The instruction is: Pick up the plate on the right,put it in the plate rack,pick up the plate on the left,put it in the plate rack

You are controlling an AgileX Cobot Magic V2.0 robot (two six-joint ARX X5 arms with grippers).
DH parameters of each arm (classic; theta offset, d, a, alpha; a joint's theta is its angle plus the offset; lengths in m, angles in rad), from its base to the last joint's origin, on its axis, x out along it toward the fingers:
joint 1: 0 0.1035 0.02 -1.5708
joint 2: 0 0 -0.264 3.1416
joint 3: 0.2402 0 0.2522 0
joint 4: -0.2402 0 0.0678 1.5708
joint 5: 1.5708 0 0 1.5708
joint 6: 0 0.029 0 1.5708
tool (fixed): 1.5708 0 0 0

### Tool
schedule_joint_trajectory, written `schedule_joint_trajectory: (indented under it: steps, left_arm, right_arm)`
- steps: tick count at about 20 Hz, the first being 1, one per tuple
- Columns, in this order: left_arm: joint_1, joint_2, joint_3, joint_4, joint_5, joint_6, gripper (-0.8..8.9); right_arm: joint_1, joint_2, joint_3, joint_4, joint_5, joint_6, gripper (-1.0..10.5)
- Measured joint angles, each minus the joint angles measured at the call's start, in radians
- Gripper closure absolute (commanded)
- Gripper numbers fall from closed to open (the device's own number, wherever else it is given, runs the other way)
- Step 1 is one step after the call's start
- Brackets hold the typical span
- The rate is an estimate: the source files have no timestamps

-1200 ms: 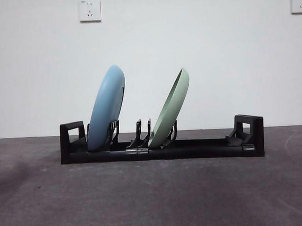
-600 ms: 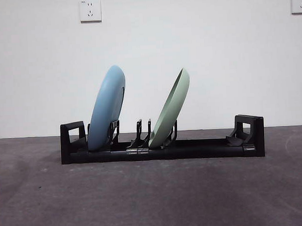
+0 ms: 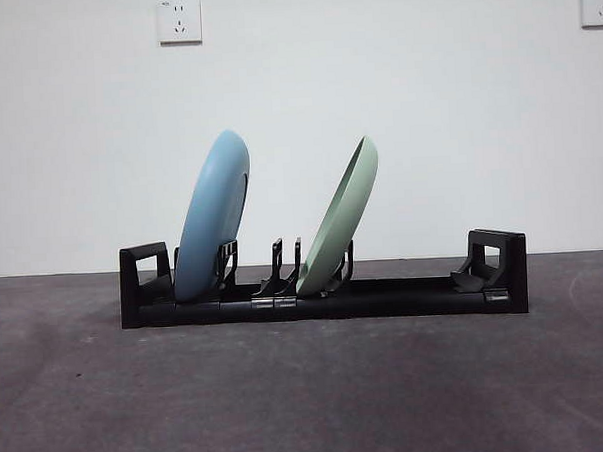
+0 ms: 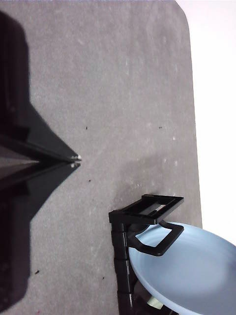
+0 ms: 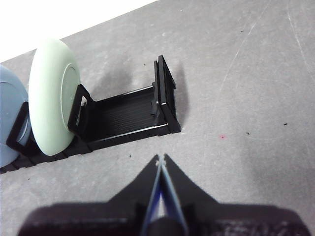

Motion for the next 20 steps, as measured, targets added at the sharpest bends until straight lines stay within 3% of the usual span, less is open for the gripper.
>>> schedule_joint_trajectory:
  steps: [15,18,20]
  left_arm:
    - [0.0,0.0,0.0,0.0,0.0,-0.008,8.16]
    - [0.0,0.0,0.0,0.0,-0.001,-0.008,8.16]
    - [0.0,0.0,0.0,0.0,-0.001,-0.008,8.17]
  right_arm:
    - [0.0,0.0,0.0,0.0,0.0,-0.003,9.6]
    - [0.0,-0.044,-0.005,0.012,0.058,-0.09,9.6]
    - [-0.006,-0.116,-0.043,0.108,0.05,-0.192,9.6]
